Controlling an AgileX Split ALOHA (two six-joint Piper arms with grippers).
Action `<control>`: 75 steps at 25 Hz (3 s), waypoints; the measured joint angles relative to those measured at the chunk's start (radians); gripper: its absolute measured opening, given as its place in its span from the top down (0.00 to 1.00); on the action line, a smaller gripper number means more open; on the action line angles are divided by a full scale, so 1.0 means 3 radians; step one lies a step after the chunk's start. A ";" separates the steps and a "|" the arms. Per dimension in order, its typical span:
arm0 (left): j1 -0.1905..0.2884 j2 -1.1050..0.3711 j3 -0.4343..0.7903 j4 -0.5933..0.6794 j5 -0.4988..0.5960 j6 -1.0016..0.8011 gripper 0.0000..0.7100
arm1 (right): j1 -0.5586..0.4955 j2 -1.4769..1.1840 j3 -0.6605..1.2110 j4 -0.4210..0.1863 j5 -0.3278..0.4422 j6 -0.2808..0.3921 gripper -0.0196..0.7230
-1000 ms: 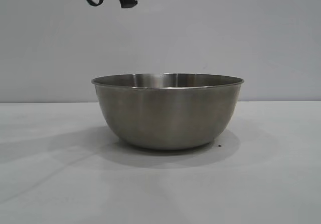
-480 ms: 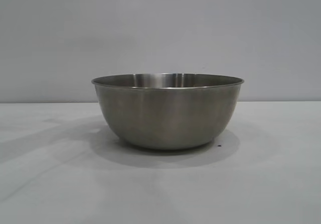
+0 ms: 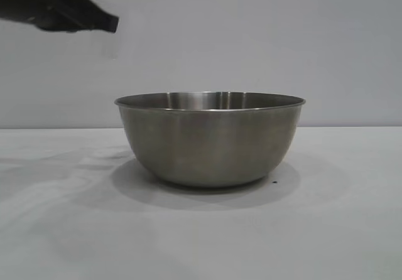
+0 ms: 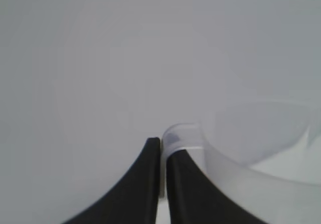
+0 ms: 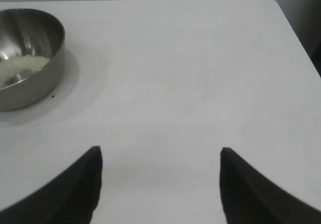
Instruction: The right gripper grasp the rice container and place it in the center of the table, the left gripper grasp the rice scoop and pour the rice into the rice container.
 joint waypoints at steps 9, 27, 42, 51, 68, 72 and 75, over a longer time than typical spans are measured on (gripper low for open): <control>0.0000 0.0132 0.0403 -0.0493 -0.0012 -0.0279 1.00 | 0.0000 0.0000 0.0000 0.0000 0.0000 0.0000 0.40; 0.0177 0.0637 0.0422 -0.0211 -0.0020 -0.0761 1.00 | 0.0000 0.0000 0.0000 0.0000 0.0000 0.0000 0.40; 0.0177 0.0754 0.0422 -0.0120 -0.0073 -0.0835 0.84 | 0.0000 0.0000 0.0000 0.0000 0.0000 0.0000 0.40; 0.0177 0.0753 0.0544 -0.0120 -0.0071 -0.0885 0.76 | 0.0000 0.0000 0.0000 0.0000 0.0000 0.0000 0.40; 0.0177 -0.0280 0.1301 0.0120 -0.0065 -0.0892 0.68 | 0.0000 0.0000 0.0000 0.0000 0.0000 0.0000 0.40; 0.0177 -0.0493 0.1431 0.0142 -0.0065 -0.0894 0.68 | 0.0000 0.0000 0.0000 0.0000 0.0000 0.0000 0.40; 0.0177 -0.0518 0.1459 0.0142 -0.0065 -0.0894 0.68 | 0.0000 0.0000 0.0000 0.0000 0.0000 0.0000 0.40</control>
